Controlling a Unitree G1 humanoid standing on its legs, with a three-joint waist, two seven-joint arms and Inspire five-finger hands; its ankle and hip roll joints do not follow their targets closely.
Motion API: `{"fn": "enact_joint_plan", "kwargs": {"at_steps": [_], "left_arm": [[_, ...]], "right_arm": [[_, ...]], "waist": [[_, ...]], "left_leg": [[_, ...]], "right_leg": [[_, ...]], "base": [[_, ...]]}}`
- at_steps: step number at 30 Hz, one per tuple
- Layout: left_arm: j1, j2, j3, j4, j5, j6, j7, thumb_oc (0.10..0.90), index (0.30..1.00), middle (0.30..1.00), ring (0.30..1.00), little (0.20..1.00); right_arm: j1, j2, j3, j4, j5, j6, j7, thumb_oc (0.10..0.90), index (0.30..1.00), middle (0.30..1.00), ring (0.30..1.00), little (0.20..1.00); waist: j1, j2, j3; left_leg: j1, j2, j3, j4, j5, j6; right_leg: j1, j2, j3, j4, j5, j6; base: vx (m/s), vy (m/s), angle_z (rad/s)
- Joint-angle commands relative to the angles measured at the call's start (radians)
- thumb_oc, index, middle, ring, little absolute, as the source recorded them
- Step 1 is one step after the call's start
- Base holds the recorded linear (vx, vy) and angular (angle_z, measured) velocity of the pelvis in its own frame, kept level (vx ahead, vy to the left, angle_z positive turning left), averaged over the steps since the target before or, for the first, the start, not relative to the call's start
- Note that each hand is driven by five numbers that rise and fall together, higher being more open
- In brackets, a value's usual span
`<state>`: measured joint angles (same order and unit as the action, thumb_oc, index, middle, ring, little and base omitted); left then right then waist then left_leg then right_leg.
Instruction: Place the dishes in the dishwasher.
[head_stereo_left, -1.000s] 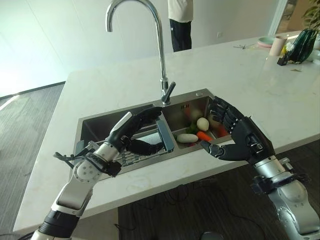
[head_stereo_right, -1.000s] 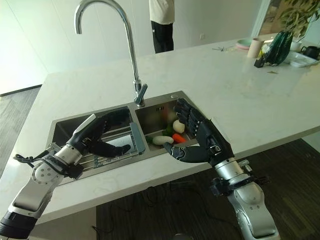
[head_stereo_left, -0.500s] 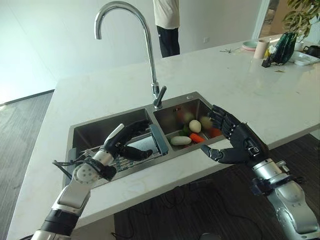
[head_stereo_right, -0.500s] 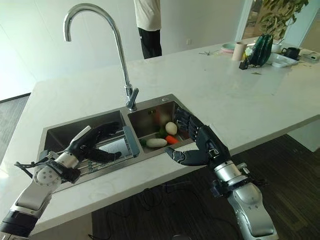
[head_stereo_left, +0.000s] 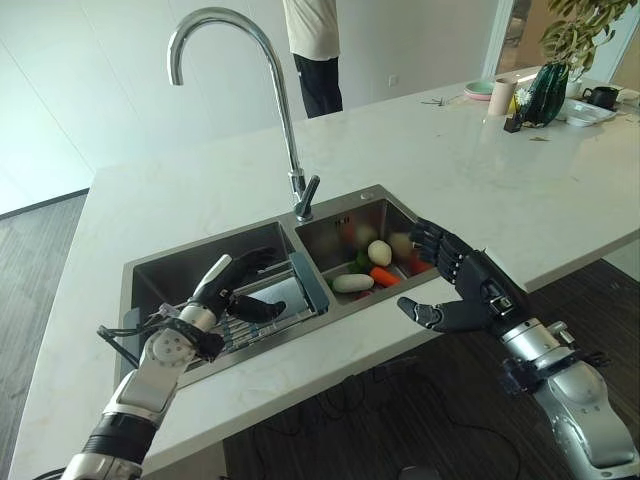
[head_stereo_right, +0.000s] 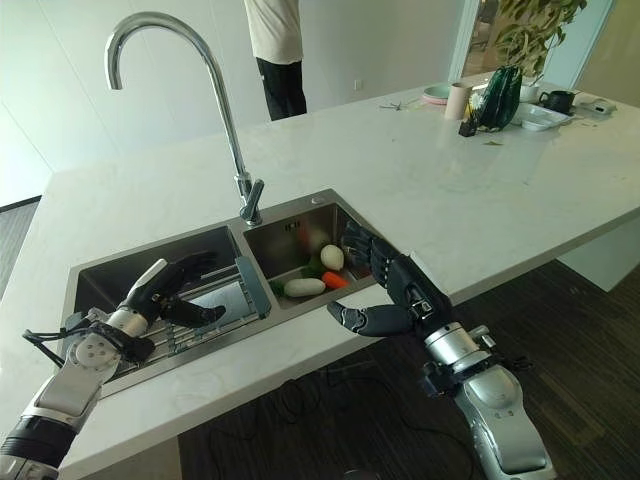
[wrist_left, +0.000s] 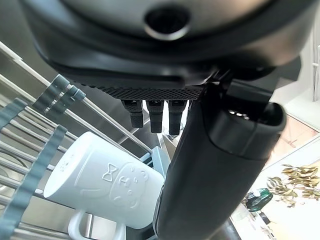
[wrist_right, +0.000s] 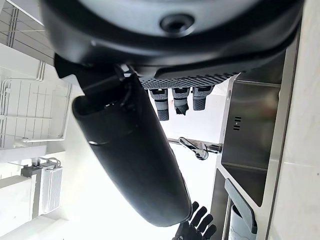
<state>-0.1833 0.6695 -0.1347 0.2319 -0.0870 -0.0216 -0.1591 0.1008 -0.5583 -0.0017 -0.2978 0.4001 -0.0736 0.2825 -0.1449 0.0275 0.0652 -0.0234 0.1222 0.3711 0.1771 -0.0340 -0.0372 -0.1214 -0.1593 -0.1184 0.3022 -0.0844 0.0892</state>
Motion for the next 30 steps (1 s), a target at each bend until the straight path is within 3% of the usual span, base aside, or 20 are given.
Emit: {"fn": "enact_joint_plan", "kwargs": {"at_steps": [1, 11, 30], "left_arm": [[-0.171, 0.039, 0.024, -0.016, 0.022, -0.08, 0.063, 0.8, 0.9, 0.9, 0.9, 0.9], [-0.184, 0.048, 0.015, 0.058, 0.03, -0.088, 0.04, 0.8, 0.9, 0.9, 0.9, 0.9], [-0.183, 0.068, -0.006, 0.13, 0.107, -0.039, 0.025, 0.8, 0.9, 0.9, 0.9, 0.9]], "right_arm": [[-0.138, -0.004, -0.039, -0.069, 0.022, -0.082, 0.009, 0.8, 0.9, 0.9, 0.9, 0.9], [-0.137, -0.012, -0.048, -0.066, 0.02, -0.075, 0.027, 0.8, 0.9, 0.9, 0.9, 0.9], [-0.139, -0.032, -0.053, -0.065, 0.017, -0.063, 0.052, 0.8, 0.9, 0.9, 0.9, 0.9]], "waist": [[-0.015, 0.01, 0.0], [-0.028, 0.009, 0.002], [-0.029, 0.007, 0.003]], "left_leg": [[0.045, -0.002, -0.049, 0.123, -0.27, 0.018], [0.052, -0.005, -0.04, 0.123, -0.275, 0.023], [0.058, -0.007, -0.033, 0.123, -0.276, 0.027]], "right_leg": [[0.04, 0.023, -0.021, -0.002, -0.094, 0.068], [0.038, 0.025, -0.003, -0.002, -0.091, 0.072], [0.041, 0.03, -0.003, -0.002, -0.09, 0.072]], "base": [[0.02, 0.012, -0.1], [0.01, 0.009, -0.02], [0.0, 0.004, -0.02]]}}
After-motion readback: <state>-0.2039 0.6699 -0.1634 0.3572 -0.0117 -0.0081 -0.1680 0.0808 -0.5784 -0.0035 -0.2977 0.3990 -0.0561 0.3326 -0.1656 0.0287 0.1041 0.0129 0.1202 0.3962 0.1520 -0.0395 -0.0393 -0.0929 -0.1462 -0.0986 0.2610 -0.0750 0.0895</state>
